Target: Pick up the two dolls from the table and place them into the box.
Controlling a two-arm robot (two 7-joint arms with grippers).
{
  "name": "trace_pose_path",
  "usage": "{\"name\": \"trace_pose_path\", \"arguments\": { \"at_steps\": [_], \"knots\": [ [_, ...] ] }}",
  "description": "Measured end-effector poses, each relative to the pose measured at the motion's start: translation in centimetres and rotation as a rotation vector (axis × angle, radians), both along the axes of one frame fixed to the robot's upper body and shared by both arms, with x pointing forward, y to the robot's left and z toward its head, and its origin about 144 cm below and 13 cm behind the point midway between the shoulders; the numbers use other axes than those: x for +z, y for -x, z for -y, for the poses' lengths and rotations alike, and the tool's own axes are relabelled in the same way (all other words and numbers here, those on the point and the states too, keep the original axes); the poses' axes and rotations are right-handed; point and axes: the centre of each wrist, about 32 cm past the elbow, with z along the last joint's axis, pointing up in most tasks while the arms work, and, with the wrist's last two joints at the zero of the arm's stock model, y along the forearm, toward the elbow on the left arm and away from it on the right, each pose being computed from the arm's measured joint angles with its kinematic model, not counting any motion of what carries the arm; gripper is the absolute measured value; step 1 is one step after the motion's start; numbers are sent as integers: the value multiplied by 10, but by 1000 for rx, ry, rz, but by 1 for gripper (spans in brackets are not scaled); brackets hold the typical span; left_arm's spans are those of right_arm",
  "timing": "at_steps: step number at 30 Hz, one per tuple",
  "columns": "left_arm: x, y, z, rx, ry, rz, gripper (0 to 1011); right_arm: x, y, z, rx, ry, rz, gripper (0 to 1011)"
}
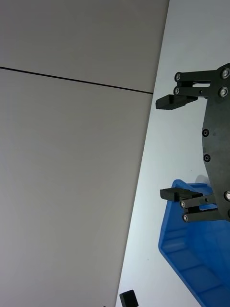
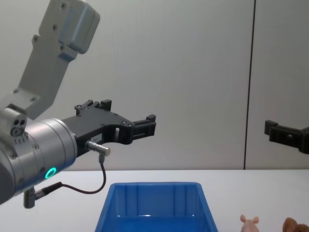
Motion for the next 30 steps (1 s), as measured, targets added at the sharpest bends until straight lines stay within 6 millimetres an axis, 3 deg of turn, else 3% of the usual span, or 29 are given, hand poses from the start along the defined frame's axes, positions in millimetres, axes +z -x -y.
{"name": "trace_pose_path", "arguments": {
  "at_steps": [30],
  "knots": [
    [0, 0, 0, 0, 0, 0, 1001, 0, 0, 2, -1, 3, 0, 1001]
  ]
}}
